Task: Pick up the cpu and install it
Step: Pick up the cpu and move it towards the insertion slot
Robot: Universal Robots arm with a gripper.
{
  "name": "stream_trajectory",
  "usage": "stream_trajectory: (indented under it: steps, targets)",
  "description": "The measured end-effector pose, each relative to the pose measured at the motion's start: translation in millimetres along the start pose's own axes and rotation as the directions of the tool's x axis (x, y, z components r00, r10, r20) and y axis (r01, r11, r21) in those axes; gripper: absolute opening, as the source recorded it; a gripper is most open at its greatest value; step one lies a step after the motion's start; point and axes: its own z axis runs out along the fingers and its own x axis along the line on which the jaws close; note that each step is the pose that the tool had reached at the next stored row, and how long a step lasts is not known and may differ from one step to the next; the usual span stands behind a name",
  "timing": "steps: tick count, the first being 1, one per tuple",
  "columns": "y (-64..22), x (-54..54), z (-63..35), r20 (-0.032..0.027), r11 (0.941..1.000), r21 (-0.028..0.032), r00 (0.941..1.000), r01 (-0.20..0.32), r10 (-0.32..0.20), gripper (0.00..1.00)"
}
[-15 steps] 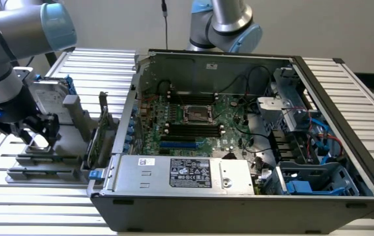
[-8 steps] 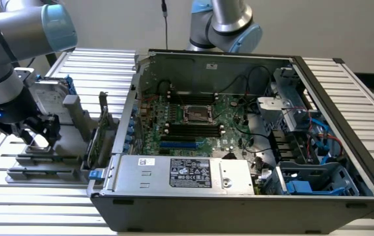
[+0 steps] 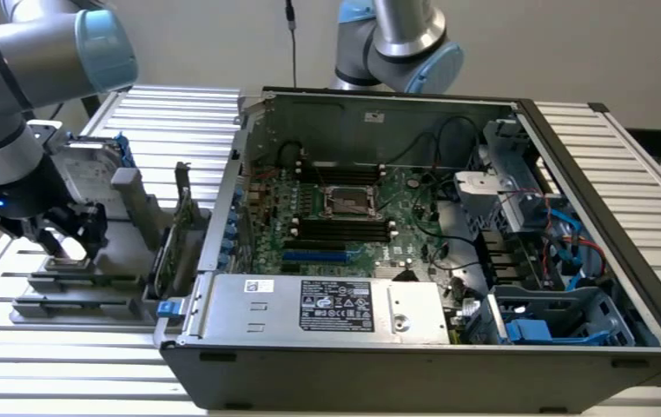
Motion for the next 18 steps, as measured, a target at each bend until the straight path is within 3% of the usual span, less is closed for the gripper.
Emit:
stream_trajectory:
  steps: [6,13,18]
  targets:
    - [0.3,0.6,1.5,-0.0064,1.0,-0.0005,1.0,-0.004,0.004,0.61]
    - [0.7,0.6,1.9,-0.0066,1.0,-0.0009,1.0,-0.004,0.004,0.61]
    - [0.8,0.6,1.7,-0.0068,1.0,-0.0008,1.0,-0.004,0.004,0.55]
